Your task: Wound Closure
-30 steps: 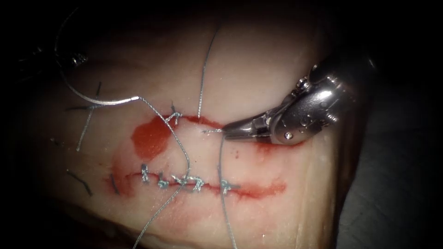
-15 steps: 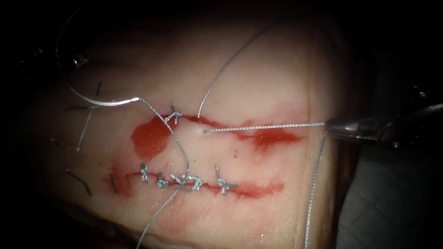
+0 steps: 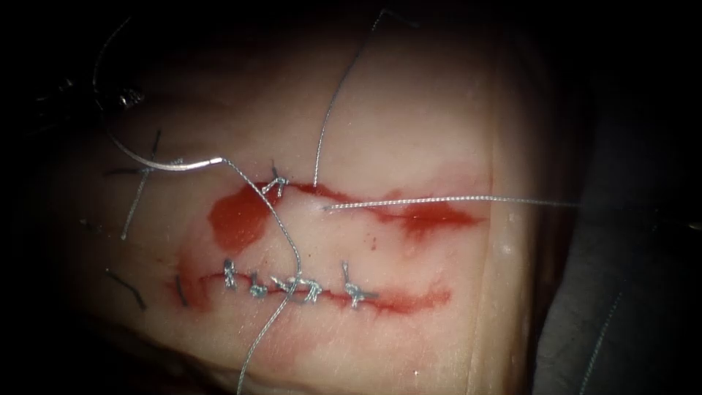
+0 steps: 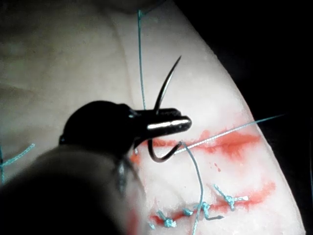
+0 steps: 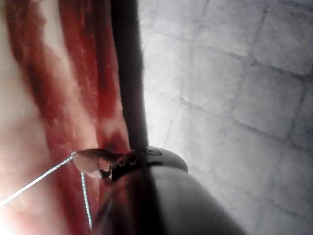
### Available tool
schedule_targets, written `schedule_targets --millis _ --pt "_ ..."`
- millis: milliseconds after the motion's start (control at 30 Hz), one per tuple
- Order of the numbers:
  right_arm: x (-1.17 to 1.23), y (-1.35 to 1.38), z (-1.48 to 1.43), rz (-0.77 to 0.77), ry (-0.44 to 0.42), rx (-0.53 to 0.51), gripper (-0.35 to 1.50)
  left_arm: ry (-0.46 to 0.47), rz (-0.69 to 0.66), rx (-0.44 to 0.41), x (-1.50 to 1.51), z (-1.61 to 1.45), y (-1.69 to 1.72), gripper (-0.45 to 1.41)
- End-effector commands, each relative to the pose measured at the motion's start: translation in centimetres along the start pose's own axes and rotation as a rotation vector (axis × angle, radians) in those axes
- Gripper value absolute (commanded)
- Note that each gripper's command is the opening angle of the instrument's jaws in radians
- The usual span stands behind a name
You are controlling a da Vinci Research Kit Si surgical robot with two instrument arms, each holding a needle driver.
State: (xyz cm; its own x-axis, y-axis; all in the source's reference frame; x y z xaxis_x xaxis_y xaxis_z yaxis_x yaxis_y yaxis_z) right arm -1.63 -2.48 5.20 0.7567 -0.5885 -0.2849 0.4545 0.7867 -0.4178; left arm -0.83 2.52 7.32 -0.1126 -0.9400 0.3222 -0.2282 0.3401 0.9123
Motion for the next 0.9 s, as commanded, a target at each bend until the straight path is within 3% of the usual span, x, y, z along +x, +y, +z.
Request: schedule_targets --millis 33,433,600,733,900 --pt "-0.10 -0.19 0.01 -0.037 -0.057 0.052 -0.35 0.001 0.002 0.000 0.00 0.04 0.07 -0.45" --pt "-0.56 -0.47 -0.18 -0.176 -0.258 0.263 -0.35 0.001 0.003 0.000 0.00 0.04 0.06 -0.45" --pt "-0.66 -0.58 -0.22 -0.186 -0.285 0.292 -0.35 0.001 0.003 0.000 0.00 0.04 0.06 -0.45" --pt "-0.87 -0.74 -0.23 -0.227 -0.352 0.393 -0.35 0.001 0.002 0.000 0.00 0.04 0.06 -0.45" --pt "-0.93 -0.73 -0.24 -0.327 -0.343 0.390 -0.35 0.001 0.002 0.000 0.00 0.04 0.06 -0.45"
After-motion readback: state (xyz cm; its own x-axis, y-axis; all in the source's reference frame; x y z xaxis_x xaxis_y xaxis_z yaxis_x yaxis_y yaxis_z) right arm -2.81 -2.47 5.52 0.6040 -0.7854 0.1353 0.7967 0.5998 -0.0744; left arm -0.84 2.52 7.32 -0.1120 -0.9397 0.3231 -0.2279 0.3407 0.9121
